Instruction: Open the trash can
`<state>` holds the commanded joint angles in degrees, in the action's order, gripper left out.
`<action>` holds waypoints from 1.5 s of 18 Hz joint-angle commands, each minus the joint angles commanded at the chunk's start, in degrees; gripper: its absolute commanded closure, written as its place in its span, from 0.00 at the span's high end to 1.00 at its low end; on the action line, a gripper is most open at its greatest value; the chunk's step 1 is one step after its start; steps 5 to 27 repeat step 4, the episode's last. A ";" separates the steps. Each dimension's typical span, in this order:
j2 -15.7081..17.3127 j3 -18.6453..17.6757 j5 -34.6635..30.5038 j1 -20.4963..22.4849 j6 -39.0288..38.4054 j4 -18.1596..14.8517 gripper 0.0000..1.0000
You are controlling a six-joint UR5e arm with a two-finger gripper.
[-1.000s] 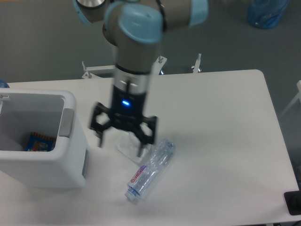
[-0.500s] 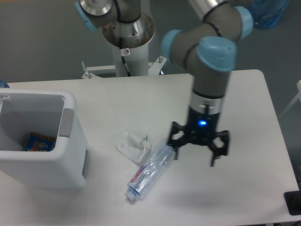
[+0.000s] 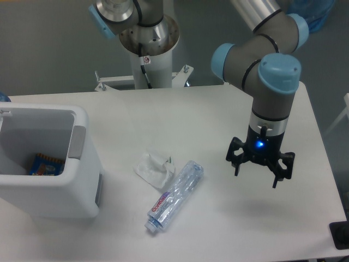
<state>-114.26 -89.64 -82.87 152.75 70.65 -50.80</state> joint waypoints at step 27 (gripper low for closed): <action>0.00 -1.06 -1.68 -0.09 2.47 0.00 1.00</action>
